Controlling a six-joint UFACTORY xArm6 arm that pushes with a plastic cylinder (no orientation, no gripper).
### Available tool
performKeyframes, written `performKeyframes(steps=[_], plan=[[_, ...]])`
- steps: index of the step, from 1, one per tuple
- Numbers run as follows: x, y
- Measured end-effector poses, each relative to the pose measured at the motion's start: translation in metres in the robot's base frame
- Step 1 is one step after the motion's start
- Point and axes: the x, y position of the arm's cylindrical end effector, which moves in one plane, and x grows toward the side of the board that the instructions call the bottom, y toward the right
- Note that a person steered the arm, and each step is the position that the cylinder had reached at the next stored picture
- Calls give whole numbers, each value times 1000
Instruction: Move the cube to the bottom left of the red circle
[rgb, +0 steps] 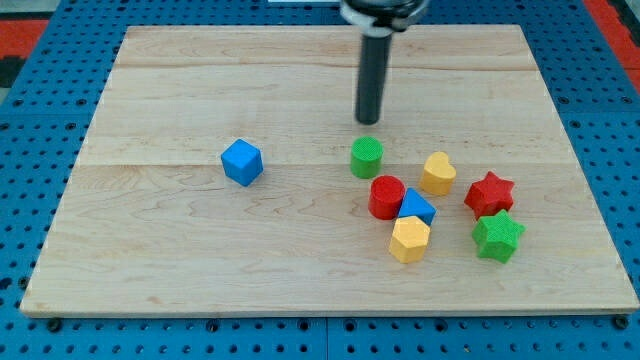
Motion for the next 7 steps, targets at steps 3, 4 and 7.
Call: performKeyframes(steps=[3, 4, 7], plan=[[34, -88], [-12, -146], [45, -96]])
